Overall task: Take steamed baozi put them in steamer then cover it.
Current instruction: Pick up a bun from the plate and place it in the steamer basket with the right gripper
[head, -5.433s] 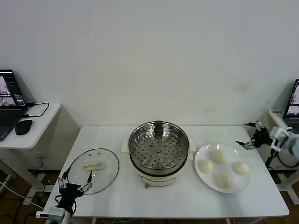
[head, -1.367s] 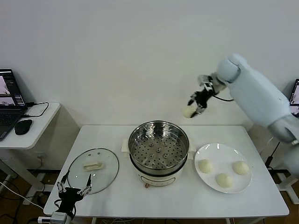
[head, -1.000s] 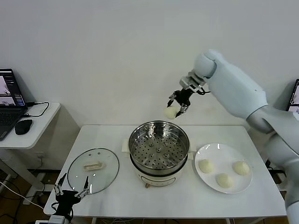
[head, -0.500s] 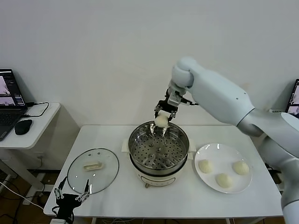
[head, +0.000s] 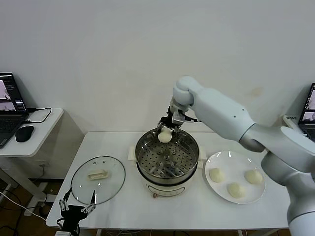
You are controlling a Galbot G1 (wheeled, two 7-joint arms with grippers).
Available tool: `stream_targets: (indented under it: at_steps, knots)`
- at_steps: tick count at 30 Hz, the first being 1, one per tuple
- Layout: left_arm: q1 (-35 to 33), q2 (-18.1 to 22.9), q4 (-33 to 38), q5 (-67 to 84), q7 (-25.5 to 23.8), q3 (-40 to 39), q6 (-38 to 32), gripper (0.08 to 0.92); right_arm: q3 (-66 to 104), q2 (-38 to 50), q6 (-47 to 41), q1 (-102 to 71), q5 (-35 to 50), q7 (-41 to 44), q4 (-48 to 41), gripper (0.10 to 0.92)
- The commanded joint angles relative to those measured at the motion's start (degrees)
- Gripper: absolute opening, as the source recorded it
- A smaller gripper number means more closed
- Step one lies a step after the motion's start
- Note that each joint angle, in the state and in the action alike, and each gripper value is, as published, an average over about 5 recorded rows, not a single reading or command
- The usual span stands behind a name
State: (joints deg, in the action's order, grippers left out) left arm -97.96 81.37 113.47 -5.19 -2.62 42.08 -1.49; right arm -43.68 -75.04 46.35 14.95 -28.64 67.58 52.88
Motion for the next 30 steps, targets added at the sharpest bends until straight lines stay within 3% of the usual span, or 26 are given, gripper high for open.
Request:
stream_targets:
  at_steps: [1,15,21,25,30]
  knots:
    - [0.09,0.00,-0.21,0.00,-0.03,-0.05,0.06,0.823,0.64,-1.67,1.08,-2.06,-2.68,-2.68,-4.08,0.585]
    - [0.15,0.19,-0.62,0.05,0.03,-0.29,0.02,0.823,1.80,-3.20,0.53,-3.32,-5.24,-3.95,-5.41,0.586]
    - [-0.03,0.62,-0.53,-0.03,-0.12,-0.60,0.03,0.823,1.82,-1.80,-5.65,-2.38,-4.68,-1.34,-2.23,0.702]
    - [-0.09,0.77,-0.50,-0.08,-0.13,-0.74,0.03,0.823,1.17,0.90,-9.90,-0.70,0.79,2.91,2.17,0.795]
    - [-0.09,0.64,-0.28,-0.12,-0.13,-0.78,0.03,0.823,1.48,7.62,-20.71,2.75,16.32,9.49,13.09,0.821]
